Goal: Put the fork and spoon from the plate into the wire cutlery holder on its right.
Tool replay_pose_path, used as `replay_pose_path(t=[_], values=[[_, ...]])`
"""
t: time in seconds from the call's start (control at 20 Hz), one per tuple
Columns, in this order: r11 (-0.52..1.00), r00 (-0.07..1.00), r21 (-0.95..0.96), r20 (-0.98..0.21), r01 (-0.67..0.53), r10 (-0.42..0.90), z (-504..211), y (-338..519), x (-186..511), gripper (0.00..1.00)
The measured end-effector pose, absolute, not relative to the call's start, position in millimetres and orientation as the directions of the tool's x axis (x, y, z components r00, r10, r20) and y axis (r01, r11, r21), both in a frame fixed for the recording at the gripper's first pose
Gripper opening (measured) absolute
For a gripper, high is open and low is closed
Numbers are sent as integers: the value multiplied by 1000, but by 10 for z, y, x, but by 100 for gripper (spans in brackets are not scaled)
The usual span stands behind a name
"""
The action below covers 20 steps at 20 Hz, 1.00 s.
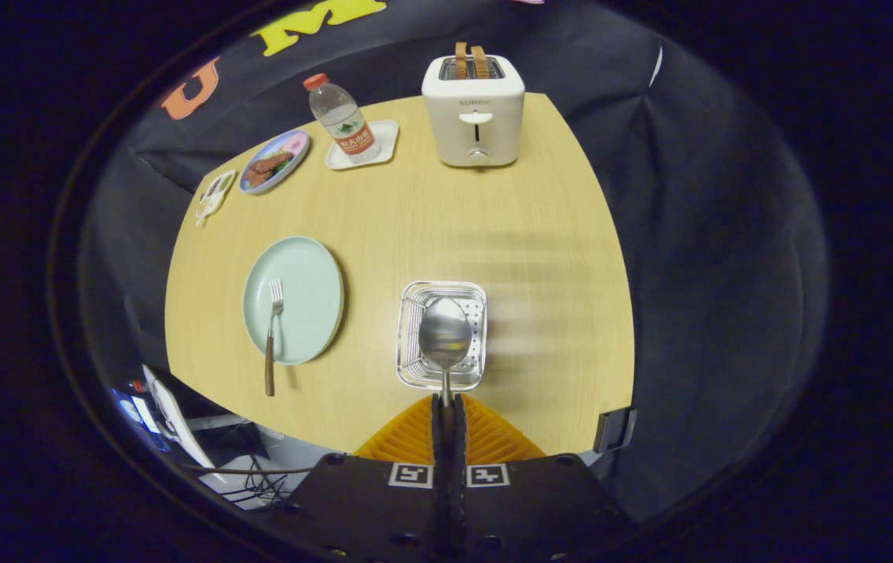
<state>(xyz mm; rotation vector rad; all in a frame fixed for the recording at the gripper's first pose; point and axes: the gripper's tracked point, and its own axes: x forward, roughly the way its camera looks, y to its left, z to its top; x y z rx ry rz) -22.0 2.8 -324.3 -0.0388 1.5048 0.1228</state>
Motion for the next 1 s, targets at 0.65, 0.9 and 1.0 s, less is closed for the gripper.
replay_pose_path(t=[0.65,0.9,1.0], values=[[995,131,91,-987,-41,95,-3235,99,-36,25],[988,366,63,-924,-139,110,-2855,315,236,74],[982,463,65,-875,-178,142,-2696,543,291,90]])
